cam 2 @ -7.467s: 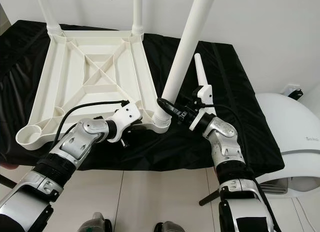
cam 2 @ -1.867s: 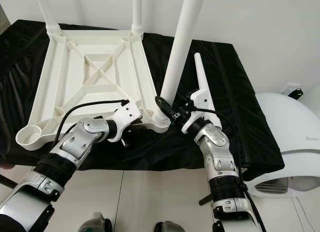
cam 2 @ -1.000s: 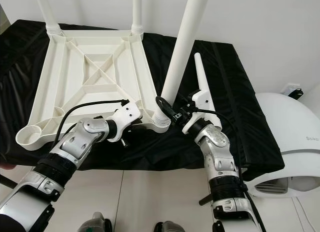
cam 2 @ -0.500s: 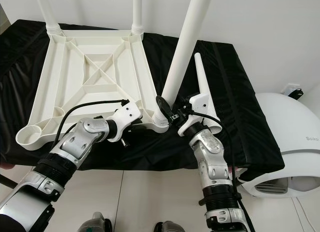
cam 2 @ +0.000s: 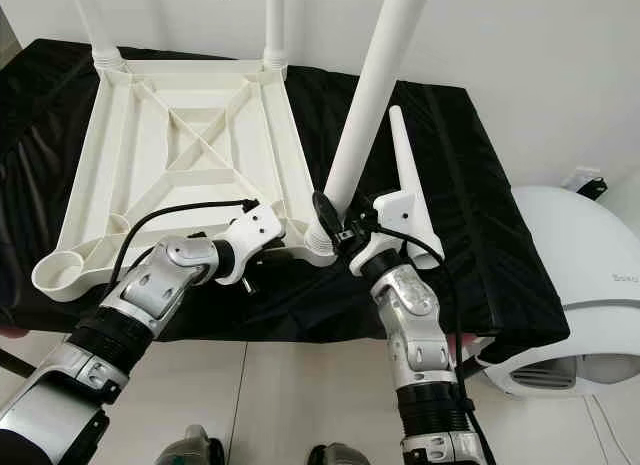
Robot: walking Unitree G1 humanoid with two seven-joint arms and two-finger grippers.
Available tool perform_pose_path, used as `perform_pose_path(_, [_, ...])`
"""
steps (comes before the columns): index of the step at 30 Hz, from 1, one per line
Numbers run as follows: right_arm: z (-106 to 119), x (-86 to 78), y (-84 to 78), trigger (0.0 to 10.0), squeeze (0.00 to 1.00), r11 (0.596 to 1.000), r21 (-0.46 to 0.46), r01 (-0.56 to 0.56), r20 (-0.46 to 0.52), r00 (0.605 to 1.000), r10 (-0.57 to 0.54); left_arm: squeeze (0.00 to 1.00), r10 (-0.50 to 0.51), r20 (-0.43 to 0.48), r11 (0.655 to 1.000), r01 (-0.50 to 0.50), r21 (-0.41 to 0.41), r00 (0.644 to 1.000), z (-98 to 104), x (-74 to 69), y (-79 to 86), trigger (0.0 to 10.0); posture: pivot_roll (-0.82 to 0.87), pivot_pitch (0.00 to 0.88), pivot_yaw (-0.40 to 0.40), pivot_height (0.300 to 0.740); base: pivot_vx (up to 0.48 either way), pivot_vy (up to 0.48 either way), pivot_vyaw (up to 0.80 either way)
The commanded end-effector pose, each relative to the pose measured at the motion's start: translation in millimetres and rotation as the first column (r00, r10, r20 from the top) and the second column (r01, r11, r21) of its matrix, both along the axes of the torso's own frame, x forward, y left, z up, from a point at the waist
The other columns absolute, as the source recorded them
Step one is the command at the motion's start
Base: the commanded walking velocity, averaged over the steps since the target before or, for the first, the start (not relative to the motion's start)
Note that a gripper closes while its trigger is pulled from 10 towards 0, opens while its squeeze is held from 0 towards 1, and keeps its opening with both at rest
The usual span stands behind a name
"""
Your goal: Building children table
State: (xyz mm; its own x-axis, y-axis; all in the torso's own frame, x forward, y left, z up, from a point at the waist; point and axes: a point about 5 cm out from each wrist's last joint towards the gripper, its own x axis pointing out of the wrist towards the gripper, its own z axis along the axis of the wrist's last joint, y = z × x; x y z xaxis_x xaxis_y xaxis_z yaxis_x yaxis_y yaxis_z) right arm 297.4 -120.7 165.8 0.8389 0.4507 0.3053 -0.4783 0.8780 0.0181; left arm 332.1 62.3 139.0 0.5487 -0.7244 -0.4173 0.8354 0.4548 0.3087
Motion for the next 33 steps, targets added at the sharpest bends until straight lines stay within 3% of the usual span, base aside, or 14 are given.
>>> perform_pose_path(1, [-13, -4.4, 13.4, 10.0, 0.00, 0.999, -0.010, -0.048, -0.065, 0.997, 0.047, 0.00, -0.026, 0.086, 0.998, 0.032, -0.059, 0.996, 22, -0.2, -13.4, 10.0, 0.03, 0.047, -0.073, 0.740, 0.000, 0.000, 0.00])
perform_pose_path(25, [-11, -13.2, 24.5, 10.0, 0.00, 0.994, -0.037, 0.104, -0.055, 0.993, -0.106, 0.00, -0.030, 0.088, 0.997, 0.036, -0.062, 0.996, 24, -0.6, -15.2, 10.0, 0.03, 0.053, -0.074, 0.740, 0.000, 0.000, 0.00])
perform_pose_path(33, [-11, -14.1, 22.1, 10.0, 0.00, 0.979, -0.028, 0.203, -0.067, 0.977, -0.204, 0.00, -0.034, 0.085, 0.997, 0.039, -0.064, 0.996, 24, -1.1, -15.6, 10.0, 0.03, 0.056, -0.071, 0.740, 0.000, 0.000, 0.00])
